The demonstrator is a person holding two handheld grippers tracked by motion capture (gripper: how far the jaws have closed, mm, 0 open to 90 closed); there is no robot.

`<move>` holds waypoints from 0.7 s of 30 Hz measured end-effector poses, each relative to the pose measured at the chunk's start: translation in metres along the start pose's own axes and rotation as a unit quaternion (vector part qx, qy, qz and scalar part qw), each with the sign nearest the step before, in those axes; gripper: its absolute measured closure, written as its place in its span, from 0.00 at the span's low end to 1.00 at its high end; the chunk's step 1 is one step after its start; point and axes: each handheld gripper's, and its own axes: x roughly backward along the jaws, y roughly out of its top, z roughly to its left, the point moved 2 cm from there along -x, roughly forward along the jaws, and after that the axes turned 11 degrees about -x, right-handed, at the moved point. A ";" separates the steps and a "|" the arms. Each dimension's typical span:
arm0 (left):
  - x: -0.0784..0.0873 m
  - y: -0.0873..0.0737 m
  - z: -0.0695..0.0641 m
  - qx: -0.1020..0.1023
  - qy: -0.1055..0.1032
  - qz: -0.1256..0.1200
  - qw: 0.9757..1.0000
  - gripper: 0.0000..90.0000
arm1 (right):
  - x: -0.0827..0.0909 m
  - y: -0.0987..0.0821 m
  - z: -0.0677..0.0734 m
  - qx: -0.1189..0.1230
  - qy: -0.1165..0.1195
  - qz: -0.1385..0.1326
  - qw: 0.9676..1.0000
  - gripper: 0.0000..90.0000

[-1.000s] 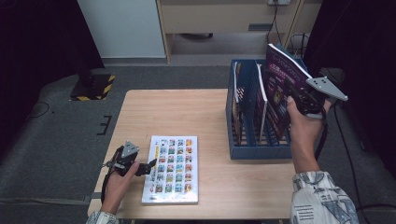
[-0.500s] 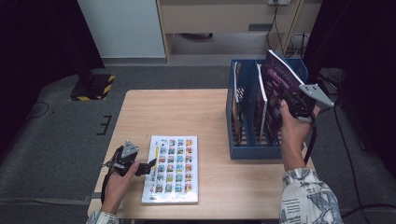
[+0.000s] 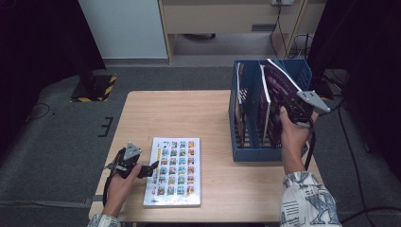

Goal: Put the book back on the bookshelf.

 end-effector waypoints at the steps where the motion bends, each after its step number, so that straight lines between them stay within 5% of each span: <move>1: 0.000 0.000 0.000 -0.001 0.000 0.001 1.000 0.05 | 0.000 -0.001 0.000 -0.002 0.001 0.001 1.000 0.93; 21: -0.001 0.000 -0.001 -0.003 -0.003 0.001 1.000 0.05 | -0.009 -0.020 -0.002 0.012 -0.009 0.001 1.000 0.93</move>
